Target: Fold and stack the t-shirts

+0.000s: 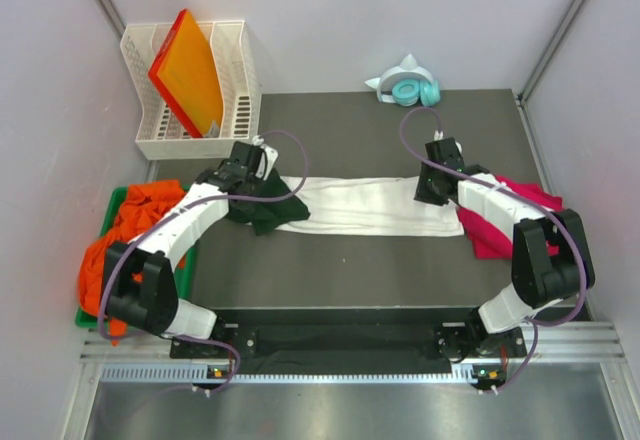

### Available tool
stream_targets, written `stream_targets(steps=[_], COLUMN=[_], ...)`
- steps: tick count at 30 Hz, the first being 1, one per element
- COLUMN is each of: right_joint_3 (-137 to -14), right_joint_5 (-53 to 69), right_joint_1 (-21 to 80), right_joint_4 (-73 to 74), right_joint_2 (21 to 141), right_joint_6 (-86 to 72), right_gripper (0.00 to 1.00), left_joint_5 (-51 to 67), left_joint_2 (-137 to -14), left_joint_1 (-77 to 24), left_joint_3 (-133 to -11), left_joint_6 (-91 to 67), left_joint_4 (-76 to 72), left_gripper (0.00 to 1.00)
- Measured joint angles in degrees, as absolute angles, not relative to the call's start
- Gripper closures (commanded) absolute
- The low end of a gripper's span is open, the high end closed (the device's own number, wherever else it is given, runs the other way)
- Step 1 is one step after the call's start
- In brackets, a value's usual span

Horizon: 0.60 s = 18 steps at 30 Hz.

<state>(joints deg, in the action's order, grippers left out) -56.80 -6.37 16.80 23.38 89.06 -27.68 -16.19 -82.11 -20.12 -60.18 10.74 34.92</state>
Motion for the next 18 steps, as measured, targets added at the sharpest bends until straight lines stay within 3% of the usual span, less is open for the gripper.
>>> stream_targets(steps=[16,18], right_joint_3=[-56.7,-56.7], right_joint_5=[-6.3,-6.3], right_joint_1=[16.9,16.9], right_joint_4=[22.3,22.3], right_joint_2=[89.1,89.1], right_joint_6=[-28.6,-28.6], right_gripper=[0.73,0.73], left_joint_5=[-21.8,-22.3], left_joint_2=[-79.2,-79.8], left_joint_1=[-12.3,-12.2], left_joint_3=[-54.8,-54.5], left_joint_6=[12.4,12.8], left_joint_4=[36.1,36.1], left_gripper=[1.0,0.95])
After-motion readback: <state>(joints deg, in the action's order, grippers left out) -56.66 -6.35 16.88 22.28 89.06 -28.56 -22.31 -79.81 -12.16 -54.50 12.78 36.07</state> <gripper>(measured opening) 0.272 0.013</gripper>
